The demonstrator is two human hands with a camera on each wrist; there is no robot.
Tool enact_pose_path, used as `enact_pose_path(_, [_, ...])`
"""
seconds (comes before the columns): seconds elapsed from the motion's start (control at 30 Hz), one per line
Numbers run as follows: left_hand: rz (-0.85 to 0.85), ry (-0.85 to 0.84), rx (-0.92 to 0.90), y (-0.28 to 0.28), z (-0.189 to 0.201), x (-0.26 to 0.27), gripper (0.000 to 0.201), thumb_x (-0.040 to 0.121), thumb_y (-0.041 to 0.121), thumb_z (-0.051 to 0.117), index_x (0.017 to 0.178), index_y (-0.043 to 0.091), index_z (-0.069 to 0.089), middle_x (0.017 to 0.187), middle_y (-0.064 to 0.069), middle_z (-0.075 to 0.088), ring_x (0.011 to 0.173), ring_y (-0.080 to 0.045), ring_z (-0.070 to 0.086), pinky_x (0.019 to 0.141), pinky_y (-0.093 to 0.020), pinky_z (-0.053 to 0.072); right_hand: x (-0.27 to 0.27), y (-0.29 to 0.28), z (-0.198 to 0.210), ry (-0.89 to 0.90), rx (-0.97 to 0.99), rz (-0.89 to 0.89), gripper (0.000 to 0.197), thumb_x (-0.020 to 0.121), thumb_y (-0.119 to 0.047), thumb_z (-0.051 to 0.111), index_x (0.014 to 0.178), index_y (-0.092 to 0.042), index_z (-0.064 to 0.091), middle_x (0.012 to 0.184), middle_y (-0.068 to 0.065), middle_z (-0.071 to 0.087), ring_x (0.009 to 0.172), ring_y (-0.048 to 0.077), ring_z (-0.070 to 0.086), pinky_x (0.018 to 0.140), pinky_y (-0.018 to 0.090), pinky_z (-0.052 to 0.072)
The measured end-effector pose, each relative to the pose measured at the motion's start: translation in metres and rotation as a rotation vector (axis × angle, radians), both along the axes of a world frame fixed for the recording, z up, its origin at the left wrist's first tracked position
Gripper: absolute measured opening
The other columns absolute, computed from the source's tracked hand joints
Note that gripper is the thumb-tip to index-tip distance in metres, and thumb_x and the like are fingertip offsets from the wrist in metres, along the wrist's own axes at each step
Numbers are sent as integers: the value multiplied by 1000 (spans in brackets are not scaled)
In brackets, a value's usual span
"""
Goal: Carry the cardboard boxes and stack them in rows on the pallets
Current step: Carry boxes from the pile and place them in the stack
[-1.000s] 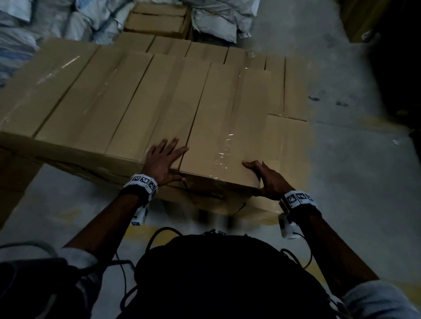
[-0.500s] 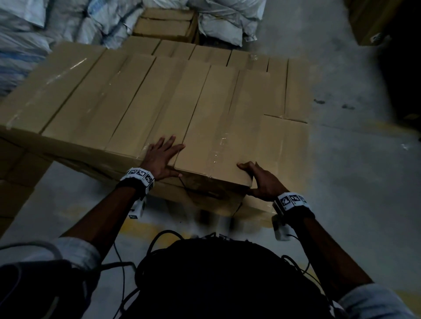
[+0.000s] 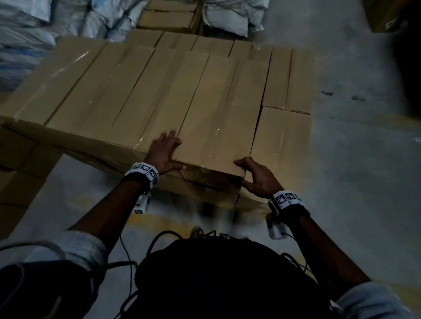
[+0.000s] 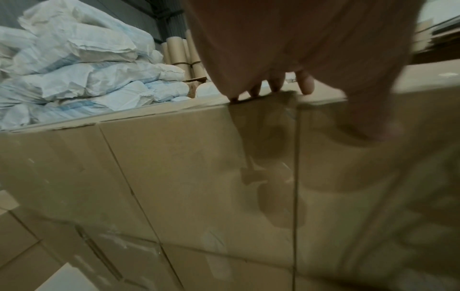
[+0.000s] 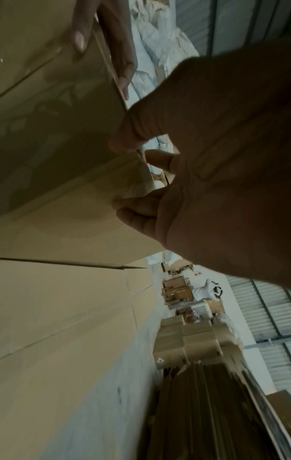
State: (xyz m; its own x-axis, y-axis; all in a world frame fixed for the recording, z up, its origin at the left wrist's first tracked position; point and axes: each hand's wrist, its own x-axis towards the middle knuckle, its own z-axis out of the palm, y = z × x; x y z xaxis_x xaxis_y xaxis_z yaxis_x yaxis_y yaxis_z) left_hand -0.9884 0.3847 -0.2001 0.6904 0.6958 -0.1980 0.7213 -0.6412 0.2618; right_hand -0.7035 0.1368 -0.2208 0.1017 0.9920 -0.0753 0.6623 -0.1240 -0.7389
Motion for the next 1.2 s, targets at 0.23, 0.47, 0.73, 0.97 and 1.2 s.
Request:
enact_pose_path(0.23, [31,21,145,-25,-2,0,80,76,30,89,141,7,50,165,-13,31,151,-35,29,121,-45,27,-18,-10,1,101,55,-242,65,83,-26,80,139,-35,48,138,-4,63,121,19,65,99,41,56])
enact_pose_path(0.47, [176,-157,117,-48,-6,-1,74,73,27,91,134,5,55,150,-14,52,144,-36,41,118,-48,36,-30,-16,1,164,61,-399,59,81,-16,79,132,-36,58,118,5,74,110,13,71,93,37,60])
enact_pose_path(0.73, [94,-118,168,-47,-7,-6,47,79,46,83,106,15,62,159,-10,43,144,-34,40,115,-45,35,-46,-23,5,118,125,-525,48,79,-24,78,125,-34,66,99,4,79,92,14,75,82,30,61])
enact_pose_path(0.97, [87,-128,121,-53,-8,-17,52,77,48,82,113,22,57,163,-6,36,147,-32,36,110,-57,40,-58,-25,10,72,124,-600,44,85,-24,73,126,-35,65,108,-5,76,95,14,72,82,39,61])
enact_pose_path(1.2, [157,-265,-8,-63,3,-43,60,81,43,81,133,22,58,160,-9,41,148,-30,36,118,-56,33,-104,-9,41,27,402,-577,37,90,-21,73,126,-18,65,132,4,62,122,22,57,101,31,47])
